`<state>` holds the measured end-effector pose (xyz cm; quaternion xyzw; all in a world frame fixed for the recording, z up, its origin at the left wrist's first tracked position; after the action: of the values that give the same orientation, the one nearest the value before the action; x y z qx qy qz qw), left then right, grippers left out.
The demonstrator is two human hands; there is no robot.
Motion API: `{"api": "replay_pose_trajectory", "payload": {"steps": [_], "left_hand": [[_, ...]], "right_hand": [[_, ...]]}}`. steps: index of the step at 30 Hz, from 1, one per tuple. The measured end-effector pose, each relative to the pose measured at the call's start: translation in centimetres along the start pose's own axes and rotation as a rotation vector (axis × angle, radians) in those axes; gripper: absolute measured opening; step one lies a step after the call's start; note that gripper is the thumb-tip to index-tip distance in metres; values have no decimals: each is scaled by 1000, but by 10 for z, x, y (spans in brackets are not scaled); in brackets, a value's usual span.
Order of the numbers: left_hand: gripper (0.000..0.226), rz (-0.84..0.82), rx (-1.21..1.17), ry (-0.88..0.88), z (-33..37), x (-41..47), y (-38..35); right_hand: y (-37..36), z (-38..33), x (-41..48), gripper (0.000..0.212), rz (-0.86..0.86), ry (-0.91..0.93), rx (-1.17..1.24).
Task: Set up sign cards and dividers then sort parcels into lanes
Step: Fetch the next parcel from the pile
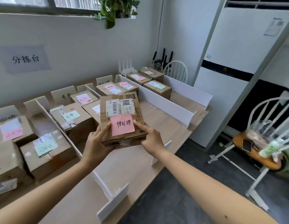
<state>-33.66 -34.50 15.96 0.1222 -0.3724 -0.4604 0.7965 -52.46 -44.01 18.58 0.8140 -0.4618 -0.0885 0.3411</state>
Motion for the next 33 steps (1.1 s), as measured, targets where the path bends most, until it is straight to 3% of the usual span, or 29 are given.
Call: {"api": "replay_pose_trajectory", "payload": {"steps": [10, 26, 33], "left_hand": [[88, 18, 0, 48, 14, 64, -77], [85, 137, -54, 160, 63, 164, -248], [83, 152, -20, 214, 70, 185, -282]], "right_hand": [[60, 65, 60, 75, -36, -20, 16], [202, 197, 176, 74, -187, 105, -45], [220, 229, 204, 77, -217, 148, 1]]}}
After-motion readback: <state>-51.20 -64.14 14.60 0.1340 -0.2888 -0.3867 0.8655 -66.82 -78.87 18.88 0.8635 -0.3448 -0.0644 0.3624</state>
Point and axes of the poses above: each hand's wrist, its own x-axis towards the middle knuckle, its own y-axis out of the back of the hand, z = x × y, the point moved 2 cm from there along x, towards the middle knuckle, and after that the axes turned 9 degrees about -x, right-handed, at the moved point
